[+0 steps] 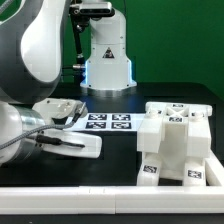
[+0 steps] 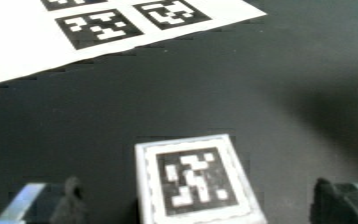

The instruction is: Assemble chair

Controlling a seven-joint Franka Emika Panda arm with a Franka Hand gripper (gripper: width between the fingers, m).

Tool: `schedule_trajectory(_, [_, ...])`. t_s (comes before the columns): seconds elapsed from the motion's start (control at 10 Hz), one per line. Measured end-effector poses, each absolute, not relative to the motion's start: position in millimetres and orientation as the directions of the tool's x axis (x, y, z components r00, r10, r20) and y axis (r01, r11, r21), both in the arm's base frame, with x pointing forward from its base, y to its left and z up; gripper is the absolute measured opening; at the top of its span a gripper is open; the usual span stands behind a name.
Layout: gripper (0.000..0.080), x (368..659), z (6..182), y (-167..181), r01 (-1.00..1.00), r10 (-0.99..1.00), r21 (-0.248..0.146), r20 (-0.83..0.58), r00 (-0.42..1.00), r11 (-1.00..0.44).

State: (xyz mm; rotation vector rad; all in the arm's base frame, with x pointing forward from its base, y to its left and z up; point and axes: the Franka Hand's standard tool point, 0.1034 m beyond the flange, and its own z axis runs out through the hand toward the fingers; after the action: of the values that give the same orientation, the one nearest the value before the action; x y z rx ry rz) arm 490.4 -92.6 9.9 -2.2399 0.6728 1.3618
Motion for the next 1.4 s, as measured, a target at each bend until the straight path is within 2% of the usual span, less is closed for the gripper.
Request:
schedule_trajectory(0.2, [0.0280,490.3,9.8,-92.6,-0.605,-0.180,-0.110,-0.899,0.399,-0.789])
schedule_trajectory(0.4, [0.0284,496.3,13.4,-90.1,-0.599,-0.193,-0.115,-0.884,0.426,-0.792])
schedule_trajectory(0.5, [0.0284,504.6,26.7,-80.8,-0.584,-0.190,-0.129,-0.871,0.453,-0.802])
schedule_trajectory(0.8, [0.0284,535.0,89.3,-64.1,-0.534,-0.239,-0.192,-0.736,0.633,-0.823])
schedule_trajectory(0.9, [0.0284,550.1,102.5,-65.9,-0.503,-0.249,-0.228,-0.658,0.711,-0.834])
schedule_trajectory(1.0, [0.0284,551.2,101.1,-71.2,-0.485,-0.285,-0.245,-0.562,0.777,-0.839])
schedule_trajectory(1.1, [0.0284,542.9,99.2,-68.5,-0.495,-0.308,-0.236,-0.546,0.779,-0.836])
schedule_trajectory(1.2, [0.0284,553.3,96.7,-71.6,-0.489,-0.343,-0.233,-0.469,0.814,-0.841])
schedule_trajectory(1.3, [0.0284,558.9,101.1,-71.1,-0.482,-0.380,-0.227,-0.377,0.845,-0.846])
schedule_trajectory(1.4, [0.0284,565.0,114.2,-61.9,-0.470,-0.403,-0.226,-0.287,0.869,-0.853])
